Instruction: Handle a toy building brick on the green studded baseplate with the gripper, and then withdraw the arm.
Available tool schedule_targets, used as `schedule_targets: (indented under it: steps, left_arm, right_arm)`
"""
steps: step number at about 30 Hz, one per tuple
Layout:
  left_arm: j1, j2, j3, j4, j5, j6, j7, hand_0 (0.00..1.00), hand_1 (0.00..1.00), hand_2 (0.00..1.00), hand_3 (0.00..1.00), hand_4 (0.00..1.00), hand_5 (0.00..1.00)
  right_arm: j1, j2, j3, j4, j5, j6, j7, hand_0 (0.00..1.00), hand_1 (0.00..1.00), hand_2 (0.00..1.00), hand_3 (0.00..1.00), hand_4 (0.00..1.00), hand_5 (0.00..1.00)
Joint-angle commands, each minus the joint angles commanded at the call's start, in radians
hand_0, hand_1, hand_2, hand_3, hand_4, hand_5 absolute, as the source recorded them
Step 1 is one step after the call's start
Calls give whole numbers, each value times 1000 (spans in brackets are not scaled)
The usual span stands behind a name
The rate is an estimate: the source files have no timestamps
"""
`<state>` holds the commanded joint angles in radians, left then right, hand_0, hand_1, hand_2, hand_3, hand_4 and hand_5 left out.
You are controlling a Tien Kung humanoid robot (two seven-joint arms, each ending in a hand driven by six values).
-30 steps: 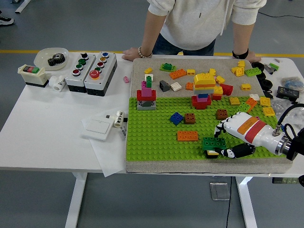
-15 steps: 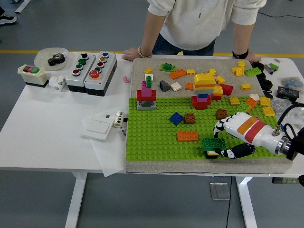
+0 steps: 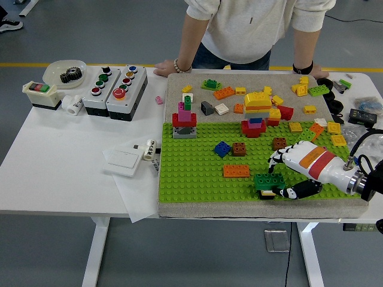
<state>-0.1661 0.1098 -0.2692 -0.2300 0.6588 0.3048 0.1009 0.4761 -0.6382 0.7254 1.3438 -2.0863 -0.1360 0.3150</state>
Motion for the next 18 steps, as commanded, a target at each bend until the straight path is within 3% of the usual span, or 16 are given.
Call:
schedule_targets:
  steps: [18]
  left_arm:
    - [2, 0, -2, 0, 4, 0, 1, 736, 743, 742, 610, 655, 629]
  right_arm:
    - [-12, -4, 21, 15, -1, 15, 8, 487, 630, 737, 612, 847, 423]
